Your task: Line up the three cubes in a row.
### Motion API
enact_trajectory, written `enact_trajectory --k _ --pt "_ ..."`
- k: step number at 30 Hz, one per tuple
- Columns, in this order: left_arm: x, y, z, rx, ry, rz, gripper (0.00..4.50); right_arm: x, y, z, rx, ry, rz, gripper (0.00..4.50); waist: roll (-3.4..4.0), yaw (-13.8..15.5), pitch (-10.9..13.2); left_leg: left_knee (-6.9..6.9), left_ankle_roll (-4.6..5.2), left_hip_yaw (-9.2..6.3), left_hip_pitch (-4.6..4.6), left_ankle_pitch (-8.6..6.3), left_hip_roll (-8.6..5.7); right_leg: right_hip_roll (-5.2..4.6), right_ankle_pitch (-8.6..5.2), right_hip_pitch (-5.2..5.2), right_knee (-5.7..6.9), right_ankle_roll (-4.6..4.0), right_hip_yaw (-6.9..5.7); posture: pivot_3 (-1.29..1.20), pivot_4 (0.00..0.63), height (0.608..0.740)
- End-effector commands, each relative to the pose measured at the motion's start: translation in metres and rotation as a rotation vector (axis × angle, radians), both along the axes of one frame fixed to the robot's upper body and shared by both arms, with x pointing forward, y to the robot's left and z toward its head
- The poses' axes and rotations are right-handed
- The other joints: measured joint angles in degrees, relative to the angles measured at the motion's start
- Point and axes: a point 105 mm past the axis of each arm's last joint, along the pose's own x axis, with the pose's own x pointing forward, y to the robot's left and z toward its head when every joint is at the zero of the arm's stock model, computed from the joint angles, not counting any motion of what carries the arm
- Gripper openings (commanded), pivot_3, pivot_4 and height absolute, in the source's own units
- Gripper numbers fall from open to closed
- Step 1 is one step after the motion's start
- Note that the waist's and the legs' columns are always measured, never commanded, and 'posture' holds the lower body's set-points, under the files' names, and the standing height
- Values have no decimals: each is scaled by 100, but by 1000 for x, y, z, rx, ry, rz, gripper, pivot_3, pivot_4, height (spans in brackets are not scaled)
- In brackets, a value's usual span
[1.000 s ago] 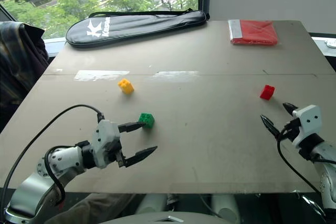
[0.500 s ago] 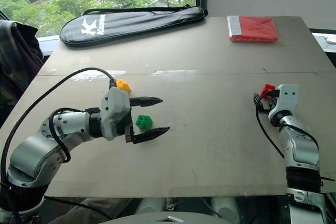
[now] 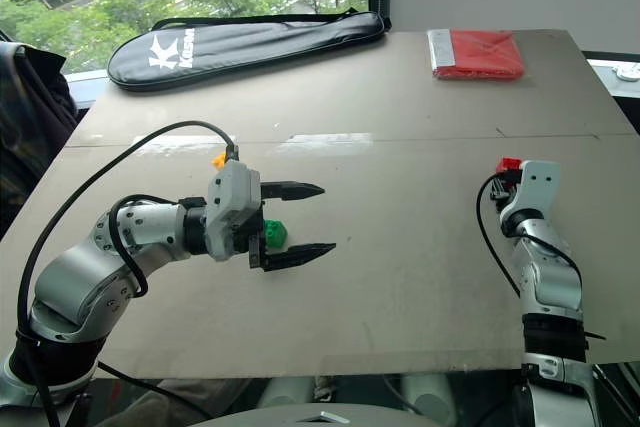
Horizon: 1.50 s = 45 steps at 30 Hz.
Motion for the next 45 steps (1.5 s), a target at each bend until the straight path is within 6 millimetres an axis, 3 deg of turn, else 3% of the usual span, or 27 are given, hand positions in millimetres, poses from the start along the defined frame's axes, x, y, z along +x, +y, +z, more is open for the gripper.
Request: enact_trajectory --k 1,6,10,17,31,38,45 --pt "-3 -2 2 -2 -24 -19 4500 -41 34 7 -55 -25 145 1245 6 38 -8 0 0 0 -13 0 -1 -6 0 -14 4 0 5 0 150 700" --pt "-5 -4 -10 20 4 -30 4500 -83 71 -3 -51 22 255 1245 6 -19 -6 0 1 -12 -10 -1 2 -3 0 -17 4 1 8 0 150 700" --pt "-6 -3 -17 45 17 -43 4500 -95 87 -8 -26 47 263 1245 4 -14 -5 8 2 -9 0 0 4 6 5 -13 5 8 12 0 150 700" --pt "-5 -2 -19 61 22 -58 4500 -99 98 -9 -14 56 295 1245 4 -3 -4 45 1 -10 -7 0 14 26 18 -10 6 13 17 0 150 700" --pt "-4 -3 -18 70 23 -75 4500 -88 111 -6 3 37 282 1245 4 -2 -3 46 1 -10 -15 0 14 27 26 -13 2 7 17 0 150 700" --pt "-6 -2 -18 74 27 -71 4500 -88 111 -7 7 42 273 4458 3 -2 -3 46 1 -10 -15 0 14 27 26 -13 2 7 17 0 150 700" --pt "-6 1 -20 72 29 -48 4500 -90 109 -6 11 41 279 4458 3 -2 -3 46 1 -11 -15 0 14 27 26 -14 2 7 16 0 150 700"
